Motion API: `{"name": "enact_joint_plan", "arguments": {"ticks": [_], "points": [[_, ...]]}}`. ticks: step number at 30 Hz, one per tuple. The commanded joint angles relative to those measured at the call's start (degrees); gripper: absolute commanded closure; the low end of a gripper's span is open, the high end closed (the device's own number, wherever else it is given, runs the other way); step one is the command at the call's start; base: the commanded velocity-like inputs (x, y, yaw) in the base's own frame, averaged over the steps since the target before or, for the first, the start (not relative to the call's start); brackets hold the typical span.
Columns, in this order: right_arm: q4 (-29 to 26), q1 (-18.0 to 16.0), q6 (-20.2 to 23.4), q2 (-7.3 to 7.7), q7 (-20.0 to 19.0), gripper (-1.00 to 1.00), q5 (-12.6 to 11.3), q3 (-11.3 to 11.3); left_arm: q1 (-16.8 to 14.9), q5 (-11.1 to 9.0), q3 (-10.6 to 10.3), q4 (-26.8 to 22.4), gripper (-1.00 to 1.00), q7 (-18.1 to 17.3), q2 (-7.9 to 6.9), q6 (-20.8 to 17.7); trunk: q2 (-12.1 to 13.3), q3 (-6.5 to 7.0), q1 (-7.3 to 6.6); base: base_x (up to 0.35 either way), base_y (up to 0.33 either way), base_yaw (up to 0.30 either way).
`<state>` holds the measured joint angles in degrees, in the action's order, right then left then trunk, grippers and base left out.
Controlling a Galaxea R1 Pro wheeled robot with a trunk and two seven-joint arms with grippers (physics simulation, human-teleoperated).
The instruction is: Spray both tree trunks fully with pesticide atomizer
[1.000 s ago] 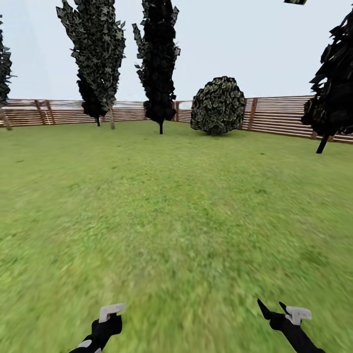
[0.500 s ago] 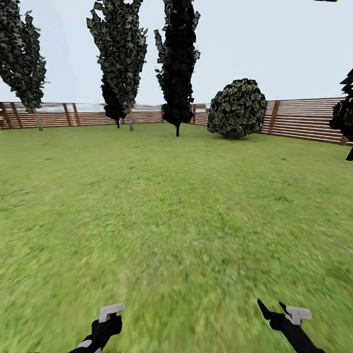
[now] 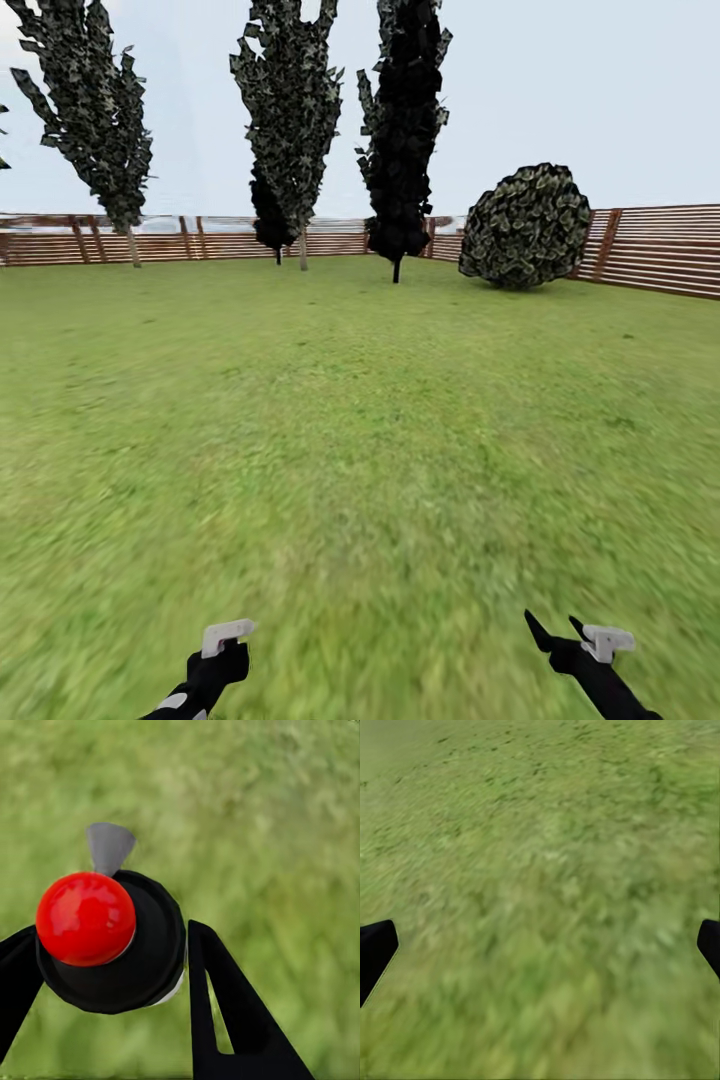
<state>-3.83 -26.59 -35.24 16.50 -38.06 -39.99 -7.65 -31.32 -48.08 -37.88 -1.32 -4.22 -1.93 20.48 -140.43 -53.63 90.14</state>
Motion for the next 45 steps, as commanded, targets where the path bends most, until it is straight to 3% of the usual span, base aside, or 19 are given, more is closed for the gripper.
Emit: {"name": "enact_joint_plan", "arguments": {"ticks": [1, 24, 45], "points": [[0.0, 0.02, 0.0, -0.02, 0.0, -1.0, 0.0, 0.0, 0.01, 0.0, 0.0, 0.0, 1.0, 0.01, 0.0, 0.0, 0.0, 0.0, 0.0, 0.0, 0.0, 0.286], [0.0, -0.02, 0.0, -0.06, -0.03, -1.0, 0.0, 0.0, 0.03, 0.0, 0.0, 0.0, 1.0, -0.01, 0.0, 0.0, 0.0, 0.56, 0.0, 0.0, 0.0, 0.26], [0.05, 0.01, 0.01, 0.01, -0.12, -1.0, 0.09, -0.01, 0.0, 0.0, 0.0, 0.0, 1.0, -0.06, 0.0, 0.0, 0.0, 0.63, 0.0, 0.0, 0.0, 0.032]]}}
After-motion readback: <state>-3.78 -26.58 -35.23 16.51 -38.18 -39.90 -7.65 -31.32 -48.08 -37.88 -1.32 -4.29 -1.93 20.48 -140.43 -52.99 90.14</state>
